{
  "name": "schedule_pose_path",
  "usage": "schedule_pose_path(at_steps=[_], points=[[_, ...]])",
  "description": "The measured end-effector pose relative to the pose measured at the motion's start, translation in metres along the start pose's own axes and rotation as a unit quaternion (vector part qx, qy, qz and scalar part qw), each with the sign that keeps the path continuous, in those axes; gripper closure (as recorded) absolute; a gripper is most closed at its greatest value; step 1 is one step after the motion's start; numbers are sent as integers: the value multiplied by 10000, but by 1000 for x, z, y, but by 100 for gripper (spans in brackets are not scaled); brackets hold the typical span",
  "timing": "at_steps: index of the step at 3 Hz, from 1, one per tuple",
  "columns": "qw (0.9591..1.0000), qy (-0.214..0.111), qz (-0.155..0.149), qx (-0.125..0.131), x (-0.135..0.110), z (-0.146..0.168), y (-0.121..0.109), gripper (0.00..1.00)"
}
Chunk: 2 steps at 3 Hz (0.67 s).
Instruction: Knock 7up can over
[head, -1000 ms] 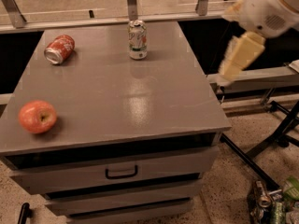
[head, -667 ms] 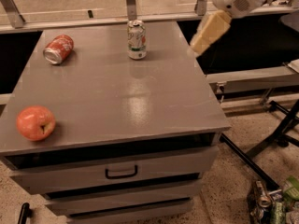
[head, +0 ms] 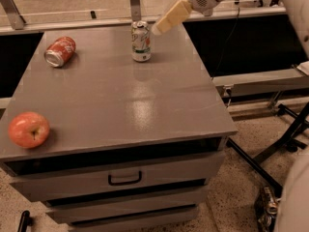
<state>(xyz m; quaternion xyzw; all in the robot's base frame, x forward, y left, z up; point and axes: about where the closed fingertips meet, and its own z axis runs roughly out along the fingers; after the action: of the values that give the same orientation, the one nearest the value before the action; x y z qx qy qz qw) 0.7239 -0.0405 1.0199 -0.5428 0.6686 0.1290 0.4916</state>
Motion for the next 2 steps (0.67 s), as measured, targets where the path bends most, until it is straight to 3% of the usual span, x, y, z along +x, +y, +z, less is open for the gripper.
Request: schedule_pose_path(at_steps=[2], points=[[9947,-685,765,-22,11,70,-13,0]])
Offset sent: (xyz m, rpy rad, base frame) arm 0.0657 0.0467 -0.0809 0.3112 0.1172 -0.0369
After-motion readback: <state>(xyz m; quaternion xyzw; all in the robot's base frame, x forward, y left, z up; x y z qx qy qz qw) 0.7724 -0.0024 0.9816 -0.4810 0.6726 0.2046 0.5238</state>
